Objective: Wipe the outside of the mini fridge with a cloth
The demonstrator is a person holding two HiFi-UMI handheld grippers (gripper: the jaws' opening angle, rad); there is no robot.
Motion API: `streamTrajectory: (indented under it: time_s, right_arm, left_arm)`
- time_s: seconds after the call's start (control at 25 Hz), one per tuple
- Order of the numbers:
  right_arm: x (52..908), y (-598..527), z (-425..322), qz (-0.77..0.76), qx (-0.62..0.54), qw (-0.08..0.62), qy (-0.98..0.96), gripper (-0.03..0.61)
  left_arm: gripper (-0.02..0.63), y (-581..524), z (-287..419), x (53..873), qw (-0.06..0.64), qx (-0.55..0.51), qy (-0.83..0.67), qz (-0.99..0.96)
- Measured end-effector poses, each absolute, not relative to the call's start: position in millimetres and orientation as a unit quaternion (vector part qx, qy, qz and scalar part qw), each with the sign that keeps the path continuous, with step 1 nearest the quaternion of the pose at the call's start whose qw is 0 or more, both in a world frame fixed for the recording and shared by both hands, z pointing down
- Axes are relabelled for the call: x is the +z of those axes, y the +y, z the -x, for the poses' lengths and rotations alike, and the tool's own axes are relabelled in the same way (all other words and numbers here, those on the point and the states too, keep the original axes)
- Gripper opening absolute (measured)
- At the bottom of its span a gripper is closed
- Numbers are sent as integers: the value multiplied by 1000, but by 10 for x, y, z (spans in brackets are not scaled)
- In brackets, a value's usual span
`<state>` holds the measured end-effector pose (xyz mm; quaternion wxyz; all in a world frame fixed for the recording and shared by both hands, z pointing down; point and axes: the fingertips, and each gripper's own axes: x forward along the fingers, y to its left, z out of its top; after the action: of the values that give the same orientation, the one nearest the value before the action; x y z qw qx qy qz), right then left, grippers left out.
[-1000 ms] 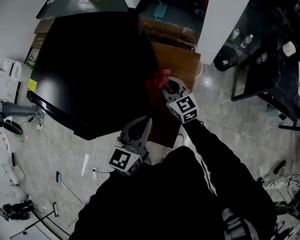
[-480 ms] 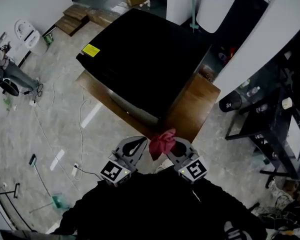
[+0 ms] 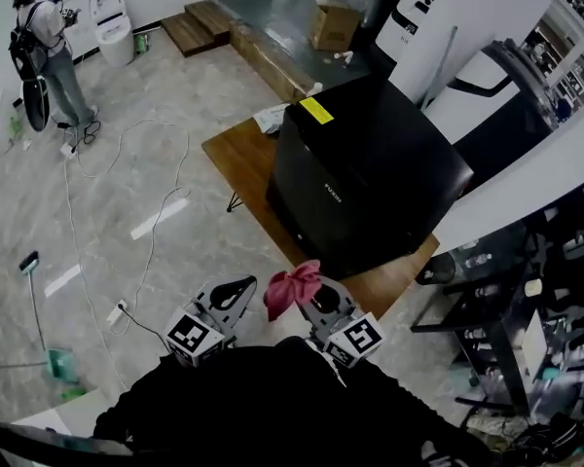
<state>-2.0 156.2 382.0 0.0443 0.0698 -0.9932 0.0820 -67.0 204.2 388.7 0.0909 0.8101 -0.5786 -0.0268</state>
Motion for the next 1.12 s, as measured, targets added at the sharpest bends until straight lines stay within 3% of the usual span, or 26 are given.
streamTrajectory:
  time_s: [0.52,1.12]
  right_arm:
    - [3729,2490,2184,-13,82,21,-996,78]
    - [4038,1133,4110,27,119,9,-992,75]
  left_arm:
    - [6,3076,2607,3820,74,-41,-650,-755]
    - [6,1785,4516,3885,81,-13,-697,-712]
